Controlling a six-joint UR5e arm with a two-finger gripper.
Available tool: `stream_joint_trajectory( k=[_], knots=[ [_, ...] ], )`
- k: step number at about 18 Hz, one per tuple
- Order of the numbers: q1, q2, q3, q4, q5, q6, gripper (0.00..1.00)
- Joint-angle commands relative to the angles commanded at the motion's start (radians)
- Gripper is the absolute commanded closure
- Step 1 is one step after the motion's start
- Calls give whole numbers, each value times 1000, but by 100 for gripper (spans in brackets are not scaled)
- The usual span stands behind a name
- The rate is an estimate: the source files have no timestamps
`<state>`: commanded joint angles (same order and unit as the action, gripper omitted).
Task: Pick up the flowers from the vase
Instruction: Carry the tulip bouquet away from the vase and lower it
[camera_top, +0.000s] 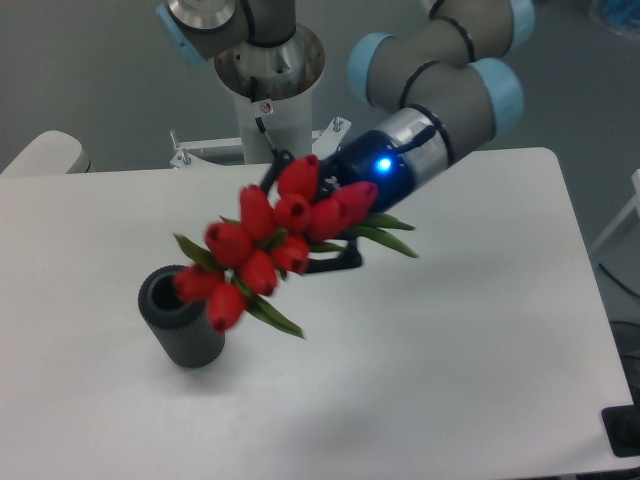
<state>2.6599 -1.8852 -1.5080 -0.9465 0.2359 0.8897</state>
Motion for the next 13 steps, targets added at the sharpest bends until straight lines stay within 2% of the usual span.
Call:
stream_joint_trajectory(
  k=[5, 8, 9, 13],
  knots=[
    [12, -8, 15, 0, 153, 104, 86],
    [12, -9, 15, -2, 284, 184, 96],
    [12, -9, 14, -2, 324, 207, 96],
    [12, -26, 6, -15, 586, 274, 96]
  ],
)
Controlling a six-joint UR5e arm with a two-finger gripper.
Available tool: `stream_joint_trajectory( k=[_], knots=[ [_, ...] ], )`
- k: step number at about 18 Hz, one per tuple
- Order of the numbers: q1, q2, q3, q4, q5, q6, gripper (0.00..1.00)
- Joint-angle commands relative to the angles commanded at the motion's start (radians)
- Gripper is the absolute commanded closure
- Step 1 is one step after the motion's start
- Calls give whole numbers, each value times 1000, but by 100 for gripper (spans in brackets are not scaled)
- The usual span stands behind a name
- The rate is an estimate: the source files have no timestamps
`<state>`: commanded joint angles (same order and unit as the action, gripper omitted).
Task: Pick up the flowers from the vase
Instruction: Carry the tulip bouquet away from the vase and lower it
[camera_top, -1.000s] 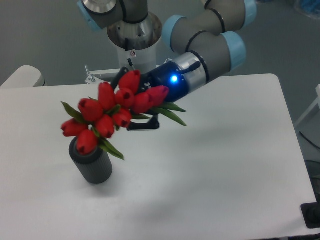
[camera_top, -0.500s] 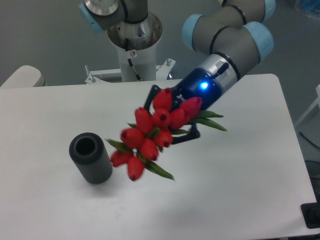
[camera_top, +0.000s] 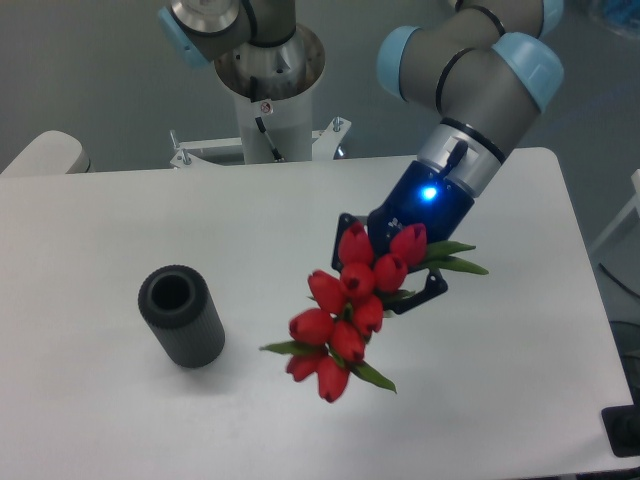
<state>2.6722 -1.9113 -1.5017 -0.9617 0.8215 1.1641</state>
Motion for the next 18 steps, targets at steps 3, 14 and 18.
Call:
stream_joint_trajectory(
  k=[3, 14, 18],
  knots=[
    [0, -6, -2, -24, 131, 54, 96],
    [-49, -255, 239, -198, 563, 304, 97],
    [-48, -333, 284, -198, 694, 463, 97]
  ],
)
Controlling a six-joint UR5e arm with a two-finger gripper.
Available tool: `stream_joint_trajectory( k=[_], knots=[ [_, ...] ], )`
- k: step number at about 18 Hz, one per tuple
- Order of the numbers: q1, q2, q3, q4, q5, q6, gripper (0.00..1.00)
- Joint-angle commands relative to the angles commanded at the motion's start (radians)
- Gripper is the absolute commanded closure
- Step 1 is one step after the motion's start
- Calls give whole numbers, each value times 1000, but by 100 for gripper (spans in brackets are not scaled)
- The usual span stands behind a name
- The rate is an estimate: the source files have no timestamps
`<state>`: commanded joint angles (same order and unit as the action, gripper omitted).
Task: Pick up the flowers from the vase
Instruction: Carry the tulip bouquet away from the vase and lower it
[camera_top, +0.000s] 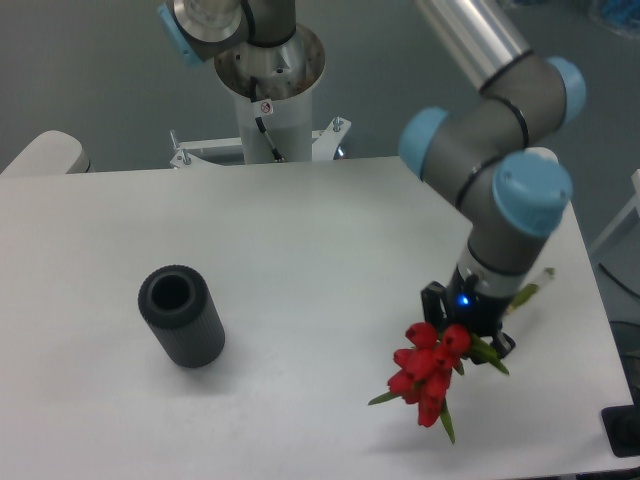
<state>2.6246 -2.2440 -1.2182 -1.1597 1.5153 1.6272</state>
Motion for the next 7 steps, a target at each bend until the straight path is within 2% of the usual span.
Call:
stream_joint_trajectory(
  k=[7],
  knots=[
    [-3, -17, 0, -5, 32, 25, 97]
  ],
)
